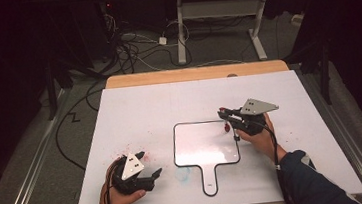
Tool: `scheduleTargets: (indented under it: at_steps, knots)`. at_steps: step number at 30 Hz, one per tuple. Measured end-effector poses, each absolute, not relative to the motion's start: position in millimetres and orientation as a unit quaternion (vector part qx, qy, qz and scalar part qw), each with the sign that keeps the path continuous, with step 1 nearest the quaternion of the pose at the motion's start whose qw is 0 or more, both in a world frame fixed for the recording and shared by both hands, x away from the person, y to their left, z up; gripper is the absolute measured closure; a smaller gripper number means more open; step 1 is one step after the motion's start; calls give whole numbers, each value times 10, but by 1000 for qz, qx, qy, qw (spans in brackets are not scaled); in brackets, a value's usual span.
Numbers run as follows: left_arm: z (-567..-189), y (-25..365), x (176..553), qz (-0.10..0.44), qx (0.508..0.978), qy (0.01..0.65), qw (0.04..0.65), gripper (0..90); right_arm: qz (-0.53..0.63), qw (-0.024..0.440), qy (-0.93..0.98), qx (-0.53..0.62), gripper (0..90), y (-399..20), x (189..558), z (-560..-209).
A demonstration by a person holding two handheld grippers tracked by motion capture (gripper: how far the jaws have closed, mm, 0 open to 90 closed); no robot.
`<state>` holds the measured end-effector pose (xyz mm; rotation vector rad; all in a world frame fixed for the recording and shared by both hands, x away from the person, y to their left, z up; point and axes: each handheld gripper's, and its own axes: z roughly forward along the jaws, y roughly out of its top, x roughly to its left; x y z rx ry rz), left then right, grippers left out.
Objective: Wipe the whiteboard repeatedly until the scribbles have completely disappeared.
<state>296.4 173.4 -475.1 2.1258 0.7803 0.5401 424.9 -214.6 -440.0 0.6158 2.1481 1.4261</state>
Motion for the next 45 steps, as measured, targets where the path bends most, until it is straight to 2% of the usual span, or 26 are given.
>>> scheduleTargets:
  at_steps: [3, 11, 20, 29, 39, 45]
  knots:
    - [-4747, 1731, 2959, 214, 839, 307, 396, 208, 530, 231, 789, 209, 815, -2021, 4222, -4416]
    - [-4747, 1748, 2959, 213, 838, 307, 398, 208, 524, 259, 781, 220, 815, -2009, 4306, -4434]
    - [-4744, 1739, 2953, 212, 838, 306, 399, 208, 543, 218, 784, 205, 815, -1908, 4183, -4442]
    - [-4746, 1741, 2954, 211, 838, 306, 398, 208, 533, 253, 769, 246, 815, -2165, 4288, -4441]
    - [-4747, 1743, 2946, 212, 838, 306, 399, 208, 549, 216, 778, 214, 815, -1970, 4209, -4453]
    - [-4760, 1749, 2975, 211, 839, 306, 397, 208, 546, 220, 778, 221, 815, -1999, 4225, -4447]
